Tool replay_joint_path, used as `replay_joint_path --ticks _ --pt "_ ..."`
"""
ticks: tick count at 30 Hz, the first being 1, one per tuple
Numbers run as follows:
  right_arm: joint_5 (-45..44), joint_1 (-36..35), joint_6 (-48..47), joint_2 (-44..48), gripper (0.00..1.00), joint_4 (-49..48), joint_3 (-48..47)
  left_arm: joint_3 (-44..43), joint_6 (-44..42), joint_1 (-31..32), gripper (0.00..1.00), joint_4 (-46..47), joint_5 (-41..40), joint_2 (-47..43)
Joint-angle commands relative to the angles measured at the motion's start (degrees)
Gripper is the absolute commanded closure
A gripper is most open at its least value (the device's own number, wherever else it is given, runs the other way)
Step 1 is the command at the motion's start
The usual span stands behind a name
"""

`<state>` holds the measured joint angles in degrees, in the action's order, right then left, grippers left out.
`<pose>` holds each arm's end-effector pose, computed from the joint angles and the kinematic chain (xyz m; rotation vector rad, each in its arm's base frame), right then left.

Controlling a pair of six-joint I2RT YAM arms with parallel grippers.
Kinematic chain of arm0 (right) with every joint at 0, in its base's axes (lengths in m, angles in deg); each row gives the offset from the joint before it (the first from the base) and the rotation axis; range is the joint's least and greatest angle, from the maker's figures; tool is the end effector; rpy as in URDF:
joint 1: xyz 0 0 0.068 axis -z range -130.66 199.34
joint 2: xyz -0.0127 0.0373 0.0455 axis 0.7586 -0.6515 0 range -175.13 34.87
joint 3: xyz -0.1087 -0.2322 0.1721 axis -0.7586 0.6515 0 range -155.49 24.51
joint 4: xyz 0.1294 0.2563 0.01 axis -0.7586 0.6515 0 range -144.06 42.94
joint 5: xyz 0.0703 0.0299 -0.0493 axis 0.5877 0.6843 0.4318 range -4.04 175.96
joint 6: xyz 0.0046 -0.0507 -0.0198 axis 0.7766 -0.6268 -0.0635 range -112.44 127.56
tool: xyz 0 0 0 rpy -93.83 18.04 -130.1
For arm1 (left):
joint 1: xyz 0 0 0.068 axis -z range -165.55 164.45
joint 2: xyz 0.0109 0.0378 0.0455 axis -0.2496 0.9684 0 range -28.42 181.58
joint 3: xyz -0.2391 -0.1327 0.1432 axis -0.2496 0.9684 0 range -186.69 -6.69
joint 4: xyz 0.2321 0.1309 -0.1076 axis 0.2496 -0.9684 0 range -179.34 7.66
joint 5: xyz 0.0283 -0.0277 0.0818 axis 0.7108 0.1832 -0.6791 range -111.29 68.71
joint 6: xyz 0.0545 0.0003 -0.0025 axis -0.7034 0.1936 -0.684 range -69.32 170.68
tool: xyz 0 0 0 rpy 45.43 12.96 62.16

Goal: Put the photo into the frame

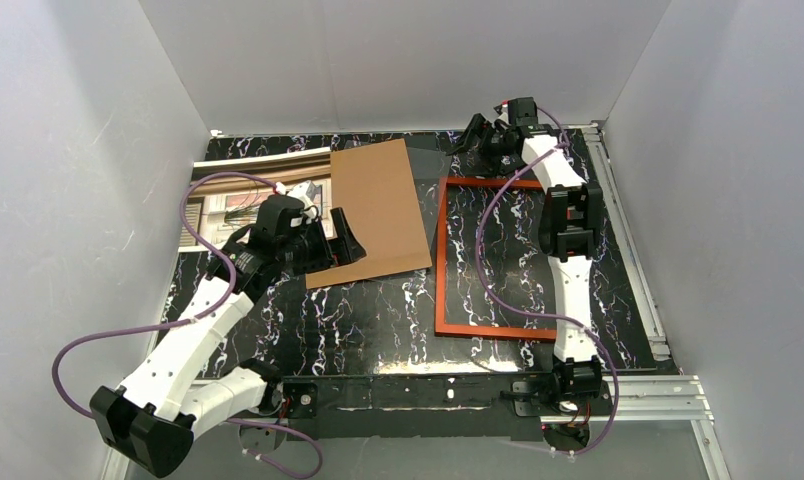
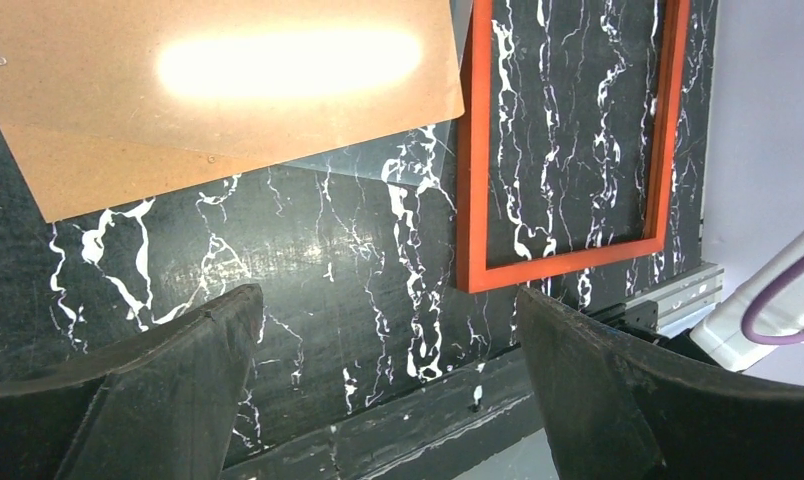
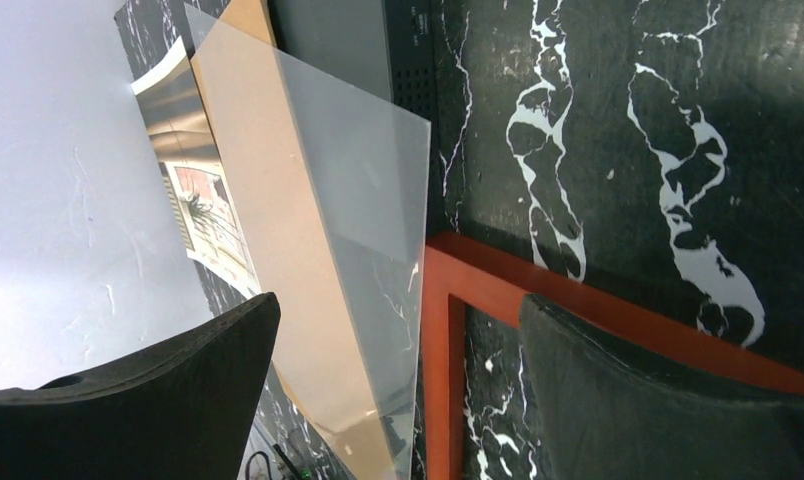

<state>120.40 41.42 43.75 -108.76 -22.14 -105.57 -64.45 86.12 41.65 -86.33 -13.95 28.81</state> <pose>0.6056 0.1053 0.2121 0.2942 2.4304 1.0711 0.2105 -0.1134 0.4224 -0.0200 1.7158 -0.9319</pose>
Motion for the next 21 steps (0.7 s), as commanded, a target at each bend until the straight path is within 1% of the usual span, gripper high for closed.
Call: replay_joint_path --ticks 1,9,11,15,19,21 --pt "3.6 -0.1 4.6 -2.7 0.02 -5.1 -4.3 1.0 0.9 0.1 0.0 0.7 2.0 0.6" --pt "7.6 -1.4 10.1 -6.9 0.06 -8.8 -5.5 1.2 1.0 0.1 0.0 0.8 2.3 1.4" --pt "9.3 -2.0 12.1 -8.0 0.07 -11.1 -5.4 1.3 1.0 0.1 0.0 0.8 2.3 1.4" --pt "12.9 -2.9 19.5 -10.1 0.19 -21.0 -4.4 1.9 1.6 0.1 0.0 1.7 3.0 1.4" --pt "14.1 -2.9 21.9 -10.7 0.3 -24.2 -4.6 2.2 1.7 0.1 0.0 1.9 2.9 1.0" --pt "14.4 -2.9 22.1 -10.7 0.41 -25.0 -4.5 2.3 1.6 0.1 0.0 1.8 2.7 0.7"
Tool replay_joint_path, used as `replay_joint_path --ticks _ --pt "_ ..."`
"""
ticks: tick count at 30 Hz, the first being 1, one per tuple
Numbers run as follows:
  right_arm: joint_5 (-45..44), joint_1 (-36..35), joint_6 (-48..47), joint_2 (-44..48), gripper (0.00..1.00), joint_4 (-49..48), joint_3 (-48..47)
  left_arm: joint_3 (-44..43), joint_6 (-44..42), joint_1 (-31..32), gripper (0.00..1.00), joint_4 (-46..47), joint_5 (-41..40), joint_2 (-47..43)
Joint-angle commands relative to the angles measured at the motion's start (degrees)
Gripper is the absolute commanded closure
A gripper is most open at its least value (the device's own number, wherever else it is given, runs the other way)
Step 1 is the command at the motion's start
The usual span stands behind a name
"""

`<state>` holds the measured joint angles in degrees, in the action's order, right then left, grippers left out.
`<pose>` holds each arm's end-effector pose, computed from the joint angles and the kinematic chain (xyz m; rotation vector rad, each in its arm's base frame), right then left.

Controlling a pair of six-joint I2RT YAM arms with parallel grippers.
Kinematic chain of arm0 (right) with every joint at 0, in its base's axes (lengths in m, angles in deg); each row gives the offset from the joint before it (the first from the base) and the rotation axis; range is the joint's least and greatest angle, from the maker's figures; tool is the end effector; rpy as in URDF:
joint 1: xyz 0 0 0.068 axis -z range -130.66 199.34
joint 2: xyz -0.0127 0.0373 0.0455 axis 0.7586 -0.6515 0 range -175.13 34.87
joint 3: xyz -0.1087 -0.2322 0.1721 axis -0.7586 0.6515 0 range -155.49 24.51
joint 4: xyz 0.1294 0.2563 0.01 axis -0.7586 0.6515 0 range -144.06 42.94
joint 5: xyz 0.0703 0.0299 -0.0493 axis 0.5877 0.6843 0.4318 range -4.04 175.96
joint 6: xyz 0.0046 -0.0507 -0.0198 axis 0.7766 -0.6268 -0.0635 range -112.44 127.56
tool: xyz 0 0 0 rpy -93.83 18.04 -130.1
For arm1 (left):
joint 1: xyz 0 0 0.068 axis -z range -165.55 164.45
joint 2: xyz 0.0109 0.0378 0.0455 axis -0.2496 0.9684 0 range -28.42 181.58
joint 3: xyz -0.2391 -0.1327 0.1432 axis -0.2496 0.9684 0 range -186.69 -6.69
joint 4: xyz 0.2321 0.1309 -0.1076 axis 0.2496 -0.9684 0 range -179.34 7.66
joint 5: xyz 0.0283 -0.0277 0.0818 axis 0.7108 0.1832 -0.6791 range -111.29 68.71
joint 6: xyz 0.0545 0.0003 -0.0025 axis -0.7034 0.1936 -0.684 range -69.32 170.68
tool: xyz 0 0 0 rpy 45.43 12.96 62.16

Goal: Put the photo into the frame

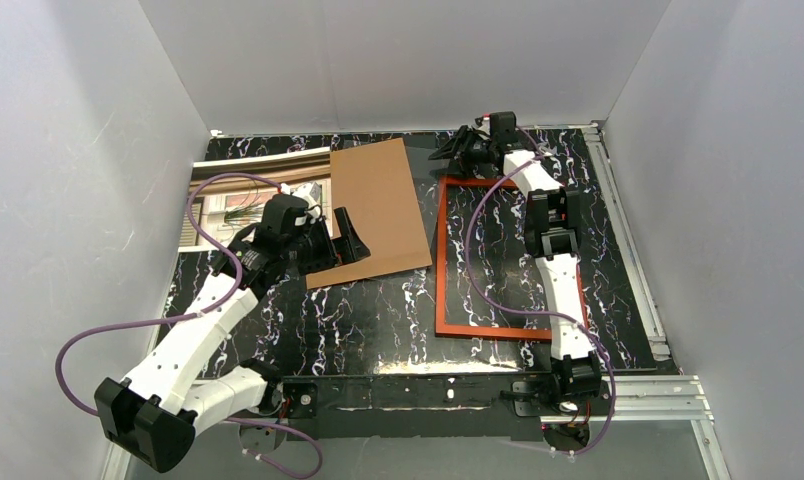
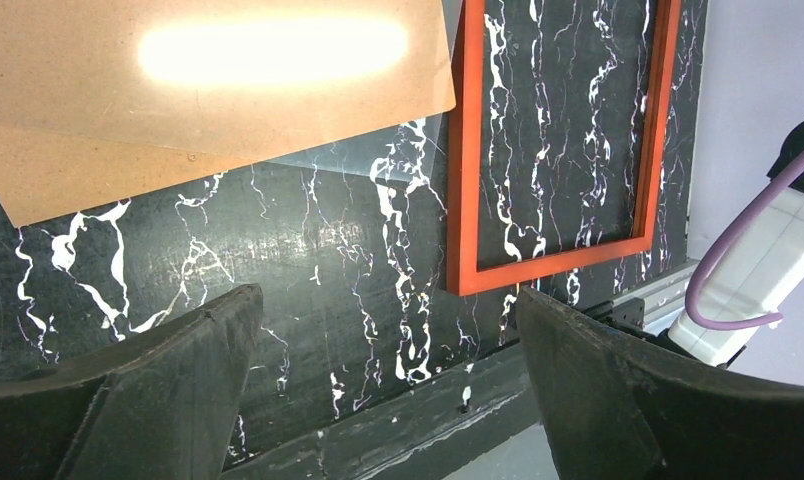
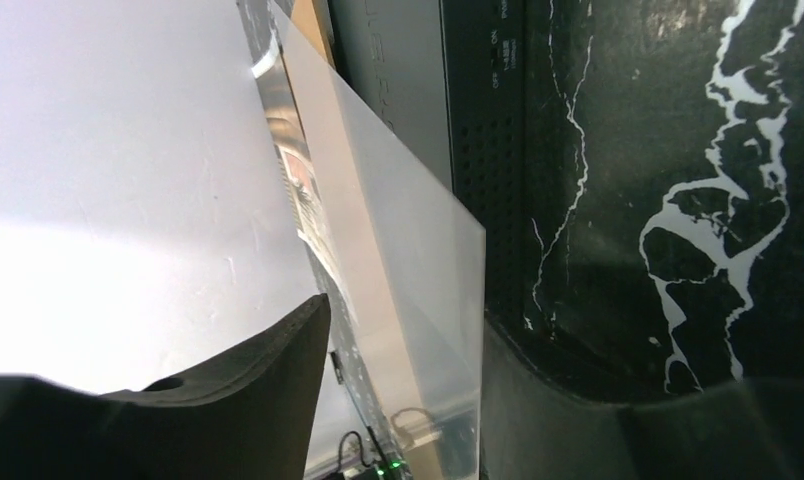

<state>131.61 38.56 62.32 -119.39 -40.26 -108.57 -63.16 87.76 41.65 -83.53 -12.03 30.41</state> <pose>0.6321 0.1471 0.1446 0.3972 2.3421 1.4754 0.2186 -0.1190 0.4129 -0.0178 1.7266 -0.9788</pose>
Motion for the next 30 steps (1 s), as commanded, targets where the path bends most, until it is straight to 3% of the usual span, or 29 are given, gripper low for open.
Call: replay_joint_path --ticks 1,4,7,15,23,30 --pt "3.5 0.0 3.7 0.1 0.48 -7.5 -1.4 1.0 -0.1 0.1 0.0 -1.1 0.7 -1.0" --pt "5.7 0.0 5.0 1.7 0.77 -12.2 1.3 0.9 -0.1 0.1 0.0 -1.7 0.1 -1.6" --pt "5.9 -0.1 3.8 4.8 0.94 -13.3 4.2 0.8 -0.1 0.1 0.0 -2.4 -1.1 -2.3" --pt "1.2 0.1 -7.6 20.0 0.99 -4.6 12.6 0.0 -0.2 0.1 0.0 -4.5 -2.6 -4.0" --pt "-5.5 0.1 -20.2 34.7 0.99 12.6 13.7 -1.8 -0.7 0.1 0.0 -8.6 -3.9 -5.9" --pt "-6.8 0.1 -25.3 52.1 0.99 17.9 20.1 -4.2 -1.0 0.1 0.0 -12.0 -6.1 -8.5"
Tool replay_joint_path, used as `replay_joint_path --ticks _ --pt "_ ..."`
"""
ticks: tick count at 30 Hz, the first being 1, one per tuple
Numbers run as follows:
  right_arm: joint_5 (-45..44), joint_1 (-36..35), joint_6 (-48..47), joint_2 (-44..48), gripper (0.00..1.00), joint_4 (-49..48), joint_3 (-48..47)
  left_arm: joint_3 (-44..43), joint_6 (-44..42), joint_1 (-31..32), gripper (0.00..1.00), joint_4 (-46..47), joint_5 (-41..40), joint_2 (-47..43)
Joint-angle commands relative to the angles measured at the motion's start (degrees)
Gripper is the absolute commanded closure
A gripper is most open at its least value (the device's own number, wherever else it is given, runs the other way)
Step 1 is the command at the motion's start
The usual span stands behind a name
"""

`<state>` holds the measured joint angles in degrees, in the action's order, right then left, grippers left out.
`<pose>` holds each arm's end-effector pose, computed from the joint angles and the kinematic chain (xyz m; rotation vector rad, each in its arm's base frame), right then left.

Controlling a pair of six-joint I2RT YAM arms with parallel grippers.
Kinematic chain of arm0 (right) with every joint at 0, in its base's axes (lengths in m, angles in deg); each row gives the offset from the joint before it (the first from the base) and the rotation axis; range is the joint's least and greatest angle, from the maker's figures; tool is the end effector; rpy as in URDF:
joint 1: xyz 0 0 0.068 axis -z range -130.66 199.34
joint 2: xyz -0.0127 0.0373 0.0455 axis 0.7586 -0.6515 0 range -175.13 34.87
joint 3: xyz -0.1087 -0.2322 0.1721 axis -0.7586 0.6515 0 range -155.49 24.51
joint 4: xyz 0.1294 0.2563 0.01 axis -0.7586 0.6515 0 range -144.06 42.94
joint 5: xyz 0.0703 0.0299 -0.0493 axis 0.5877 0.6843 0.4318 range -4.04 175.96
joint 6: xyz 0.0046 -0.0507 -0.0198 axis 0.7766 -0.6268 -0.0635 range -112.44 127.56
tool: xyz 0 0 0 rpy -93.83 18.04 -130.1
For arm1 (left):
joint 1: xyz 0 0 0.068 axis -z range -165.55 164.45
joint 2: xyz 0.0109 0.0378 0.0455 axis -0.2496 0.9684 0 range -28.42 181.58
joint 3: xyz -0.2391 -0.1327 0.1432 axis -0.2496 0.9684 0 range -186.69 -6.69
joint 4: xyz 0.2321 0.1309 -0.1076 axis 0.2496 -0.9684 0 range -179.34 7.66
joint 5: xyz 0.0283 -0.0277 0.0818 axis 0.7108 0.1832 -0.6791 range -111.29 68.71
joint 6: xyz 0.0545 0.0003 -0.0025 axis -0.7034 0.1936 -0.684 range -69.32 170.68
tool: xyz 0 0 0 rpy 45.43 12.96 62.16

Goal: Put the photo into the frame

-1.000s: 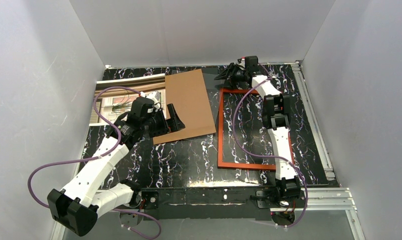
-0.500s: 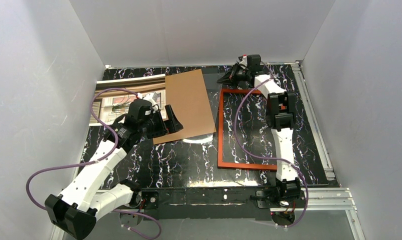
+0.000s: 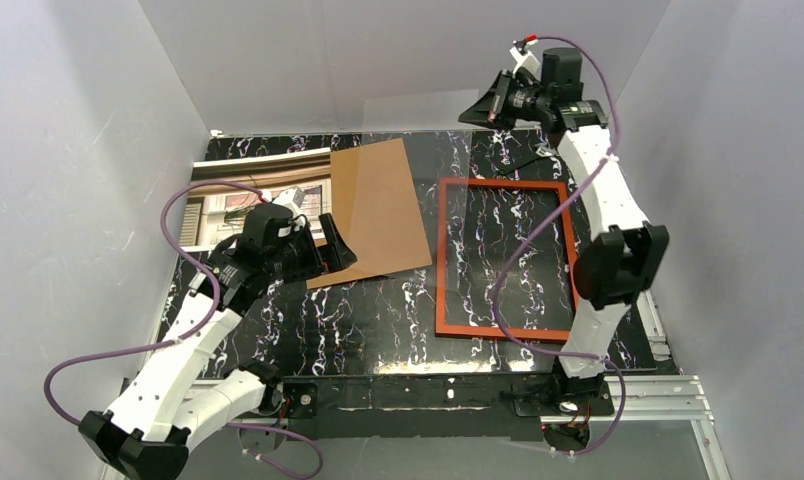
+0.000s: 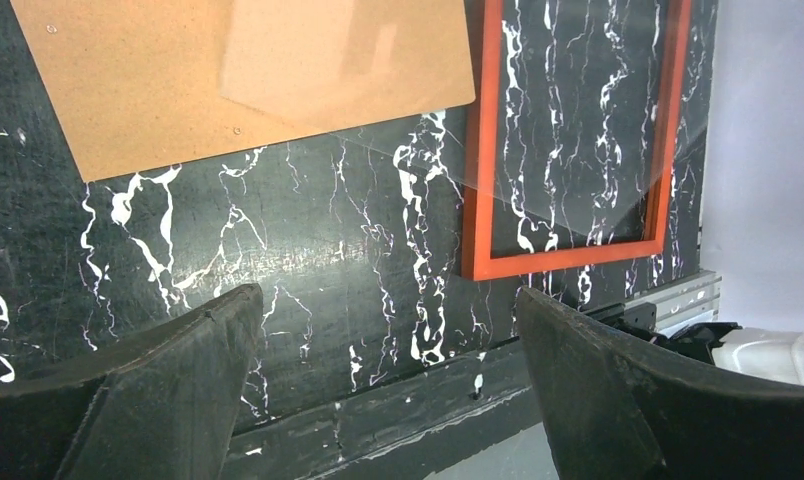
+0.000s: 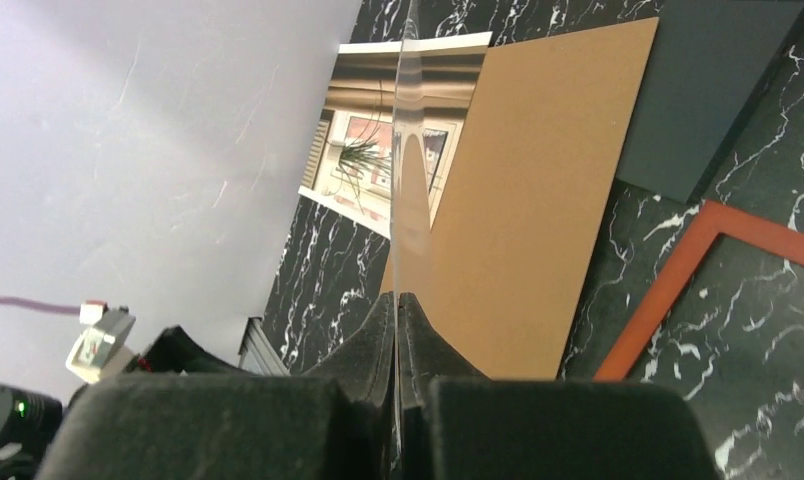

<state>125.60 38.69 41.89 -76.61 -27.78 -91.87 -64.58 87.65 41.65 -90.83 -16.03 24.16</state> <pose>0.4789 0.1139 0.4393 -0.0705 2.0395 1.1773 0.1880 -0.1004 0.4314 -0.0715 1.7079 -0.9245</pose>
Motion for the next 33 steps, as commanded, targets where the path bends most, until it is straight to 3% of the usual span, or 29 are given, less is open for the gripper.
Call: replay_joint_path --ticks 1,5,11,15,22,33 --pt "-0.9 -0.1 -5.3 11.5 0.99 6.0 4.4 -3.0 -1.0 0.1 0.0 -5.3 -2.5 -2.8" --pt "-0.9 -0.1 -6.8 21.3 0.99 8.5 9.2 -2.2 -3.3 0.1 0.0 -4.0 -2.7 -5.8" --pt "0.1 -0.1 -7.4 34.5 0.99 10.0 18.4 5.3 -7.7 0.1 0.0 9.7 3.9 -13.4" --pt "2.4 -0.1 -7.5 40.7 0.99 12.4 21.4 7.0 -9.5 0.1 0.0 13.9 6.9 -15.5" --pt "7.5 0.0 -6.0 47.7 0.99 14.2 22.4 4.6 -13.8 0.1 0.0 12.6 14.4 -14.5" --pt "17.3 -0.1 -1.4 52.8 0.99 15.2 20.5 5.5 -10.6 0.1 0.0 23.2 28.0 -12.6"
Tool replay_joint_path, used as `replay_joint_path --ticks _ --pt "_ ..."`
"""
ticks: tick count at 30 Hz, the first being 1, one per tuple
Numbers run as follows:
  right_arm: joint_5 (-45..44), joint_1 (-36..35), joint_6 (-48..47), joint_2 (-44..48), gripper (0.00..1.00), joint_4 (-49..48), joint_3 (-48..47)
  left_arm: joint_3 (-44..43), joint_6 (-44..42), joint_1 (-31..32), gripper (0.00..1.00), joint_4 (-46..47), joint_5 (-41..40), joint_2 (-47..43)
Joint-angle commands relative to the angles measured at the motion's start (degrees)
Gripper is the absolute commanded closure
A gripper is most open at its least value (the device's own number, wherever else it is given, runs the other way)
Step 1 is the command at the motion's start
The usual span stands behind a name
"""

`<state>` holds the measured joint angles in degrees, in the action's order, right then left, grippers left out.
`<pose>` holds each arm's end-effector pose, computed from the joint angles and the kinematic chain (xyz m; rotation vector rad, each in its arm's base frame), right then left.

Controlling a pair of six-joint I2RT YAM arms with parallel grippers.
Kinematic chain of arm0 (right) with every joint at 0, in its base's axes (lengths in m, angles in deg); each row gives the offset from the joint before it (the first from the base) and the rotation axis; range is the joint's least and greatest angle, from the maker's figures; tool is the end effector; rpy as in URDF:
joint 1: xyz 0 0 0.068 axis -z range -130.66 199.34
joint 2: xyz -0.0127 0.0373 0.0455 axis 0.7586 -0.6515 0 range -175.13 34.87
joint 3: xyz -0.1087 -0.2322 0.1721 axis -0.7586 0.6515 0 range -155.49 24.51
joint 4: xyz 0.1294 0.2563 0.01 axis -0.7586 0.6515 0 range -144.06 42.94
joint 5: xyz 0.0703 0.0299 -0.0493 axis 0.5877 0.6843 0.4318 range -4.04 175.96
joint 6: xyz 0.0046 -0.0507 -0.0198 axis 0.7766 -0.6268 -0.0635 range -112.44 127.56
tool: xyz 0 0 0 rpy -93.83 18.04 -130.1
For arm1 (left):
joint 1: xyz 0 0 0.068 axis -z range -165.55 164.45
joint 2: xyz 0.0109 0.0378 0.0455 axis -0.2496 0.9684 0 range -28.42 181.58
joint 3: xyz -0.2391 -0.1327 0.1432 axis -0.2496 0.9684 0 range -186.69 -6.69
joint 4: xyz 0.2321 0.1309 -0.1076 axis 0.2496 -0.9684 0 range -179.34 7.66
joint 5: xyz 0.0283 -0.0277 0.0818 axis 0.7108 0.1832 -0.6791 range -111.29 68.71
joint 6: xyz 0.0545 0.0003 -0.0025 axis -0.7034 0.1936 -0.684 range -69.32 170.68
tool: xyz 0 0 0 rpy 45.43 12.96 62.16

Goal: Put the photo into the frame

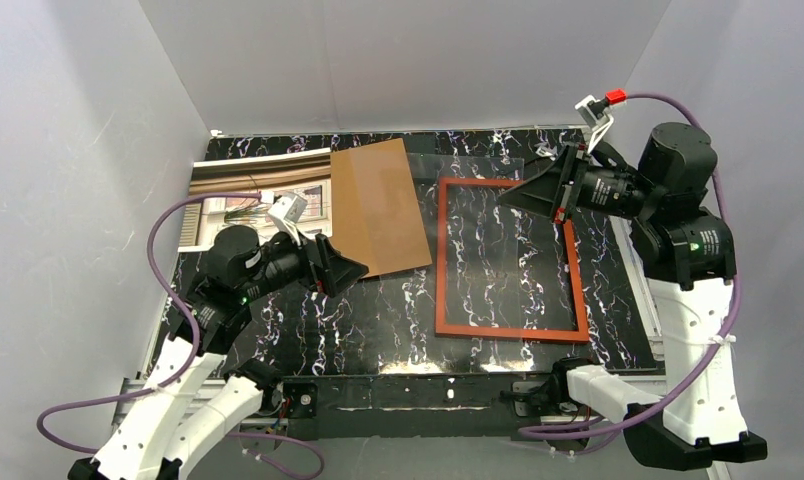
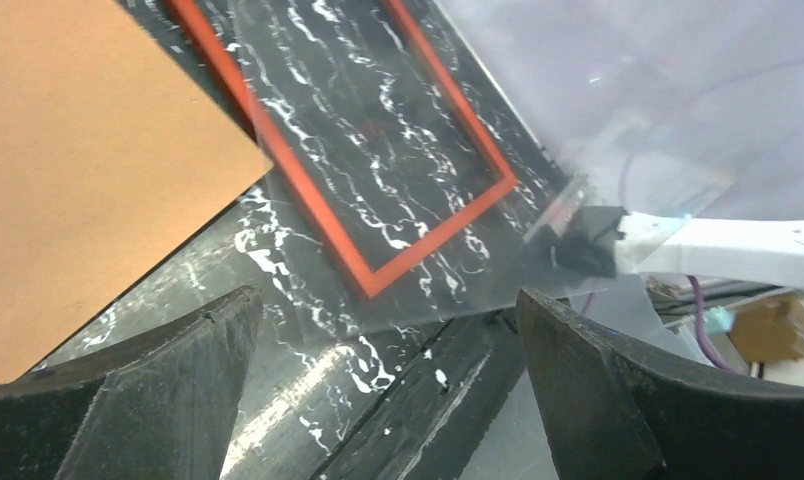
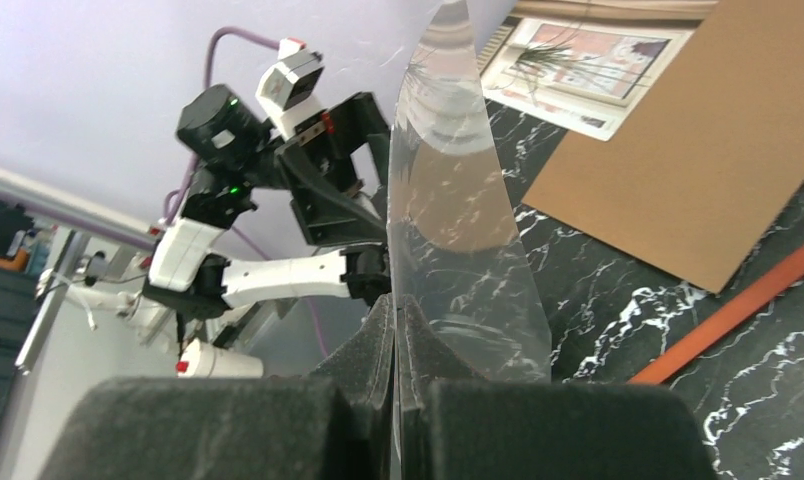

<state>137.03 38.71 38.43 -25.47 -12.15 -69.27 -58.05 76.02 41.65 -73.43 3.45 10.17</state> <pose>0.1533 0.0578 0.5609 -0.3908 1.7977 1.2796 0.1147 -0.0762 0.4596 0.4193 1.2289 -1.0487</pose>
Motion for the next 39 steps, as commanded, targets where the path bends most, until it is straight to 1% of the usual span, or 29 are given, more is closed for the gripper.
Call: replay_joint_path --ticks 1,3,6,11,13,16,19,23,24,26,28,30,31,34,39 --pt "6.4 0.0 2.0 2.1 0.99 -0.2 -2.1 -1.1 1.5 0.1 0.0 7.0 9.5 1.7" --pt "7.6 -0.1 2.0 3.0 0.99 0.0 -1.8 -0.4 2.3 0.1 0.0 9.6 10.8 1.7" --pt "9.8 -0.1 2.0 4.2 0.99 0.0 -1.5 2.8 2.8 0.1 0.0 14.5 11.6 0.0" --pt "12.8 -0.1 3.0 4.8 0.99 -0.4 -2.1 5.9 2.2 0.1 0.0 17.7 10.3 -2.6" --pt "13.9 -0.1 4.2 5.0 0.99 -1.6 -2.0 6.5 2.5 0.1 0.06 19.2 10.8 -2.7" --pt "14.4 -0.1 4.7 5.3 0.99 -2.5 -1.9 8.0 4.8 0.1 0.12 25.6 12.5 -2.4" --pt "14.1 0.0 4.0 5.4 0.99 -2.4 -1.2 8.6 6.6 0.1 0.14 29.6 14.6 -2.2" --pt "11.9 -0.1 2.2 4.9 0.99 -1.5 -0.4 7.5 6.9 0.1 0.18 28.7 17.0 -2.5" --pt "11.0 -0.1 1.7 4.6 0.99 -1.2 -0.2 7.3 7.0 0.1 0.21 28.9 17.4 -2.7" --pt "8.9 0.0 0.1 4.1 0.99 -0.4 -0.1 7.5 7.3 0.1 0.26 28.6 16.6 -3.3" --pt "6.5 0.1 -1.3 3.4 0.99 0.9 -0.1 7.9 7.6 0.1 0.28 28.5 15.5 -3.8" --pt "3.2 0.2 -1.9 2.9 0.99 1.5 -0.3 8.2 7.4 0.1 0.43 27.6 14.3 -4.4" --pt "1.5 0.3 -2.1 2.7 0.99 2.2 -0.5 8.3 7.4 0.1 0.46 26.9 13.7 -4.6" --pt "-1.4 0.5 -2.9 2.2 0.99 2.7 -1.2 8.0 7.1 0.1 0.51 24.7 11.7 -5.3" --pt "-4.7 0.7 -3.2 2.1 0.99 1.9 -1.2 7.6 7.4 0.1 0.53 24.0 11.2 -5.0"
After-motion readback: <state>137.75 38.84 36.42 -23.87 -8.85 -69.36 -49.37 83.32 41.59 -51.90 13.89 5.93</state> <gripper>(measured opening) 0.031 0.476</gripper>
